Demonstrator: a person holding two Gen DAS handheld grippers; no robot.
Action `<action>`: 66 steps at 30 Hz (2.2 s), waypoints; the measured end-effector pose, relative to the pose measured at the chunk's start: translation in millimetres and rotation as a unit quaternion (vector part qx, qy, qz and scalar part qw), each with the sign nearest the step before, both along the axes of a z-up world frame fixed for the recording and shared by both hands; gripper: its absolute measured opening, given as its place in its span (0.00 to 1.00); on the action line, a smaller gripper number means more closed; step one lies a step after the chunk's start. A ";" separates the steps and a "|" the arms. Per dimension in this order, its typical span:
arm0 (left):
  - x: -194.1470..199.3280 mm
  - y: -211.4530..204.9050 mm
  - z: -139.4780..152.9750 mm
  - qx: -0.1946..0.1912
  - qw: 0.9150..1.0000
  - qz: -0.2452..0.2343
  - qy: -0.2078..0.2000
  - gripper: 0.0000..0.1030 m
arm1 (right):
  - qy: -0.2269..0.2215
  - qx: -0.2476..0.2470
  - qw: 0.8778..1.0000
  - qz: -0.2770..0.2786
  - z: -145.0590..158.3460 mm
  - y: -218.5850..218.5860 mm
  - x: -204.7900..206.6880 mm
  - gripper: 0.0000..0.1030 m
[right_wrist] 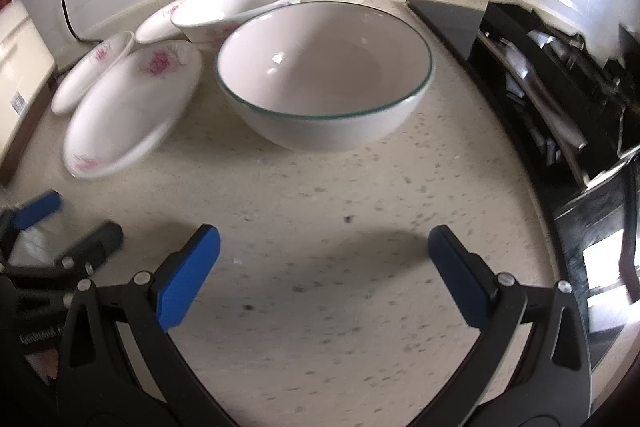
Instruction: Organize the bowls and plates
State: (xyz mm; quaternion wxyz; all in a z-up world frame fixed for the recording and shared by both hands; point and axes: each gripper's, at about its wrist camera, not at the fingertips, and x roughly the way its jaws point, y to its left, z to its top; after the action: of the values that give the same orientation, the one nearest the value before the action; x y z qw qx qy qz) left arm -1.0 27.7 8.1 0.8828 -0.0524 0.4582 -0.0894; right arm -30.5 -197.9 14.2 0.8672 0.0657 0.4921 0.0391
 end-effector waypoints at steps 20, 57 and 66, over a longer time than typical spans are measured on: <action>72.6 55.0 -1.4 -0.102 0.987 0.127 0.008 0.13 | -0.024 0.125 0.991 -0.027 -12.2 51.8 59.4 0.14; -113.3 115.7 25.1 -0.041 0.975 0.186 -0.111 0.15 | -0.093 0.154 0.976 0.121 11.8 106.7 -54.1 0.14; -145.9 152.8 25.6 -0.033 0.966 0.224 -0.125 0.16 | -0.094 0.157 0.969 0.167 8.4 158.3 -76.1 0.14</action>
State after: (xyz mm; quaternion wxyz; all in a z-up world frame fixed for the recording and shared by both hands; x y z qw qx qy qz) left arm -146.9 180.5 33.7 0.9283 -0.1712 0.3175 0.0897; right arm -106.6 -39.7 22.6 0.8694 0.1136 0.4005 0.2663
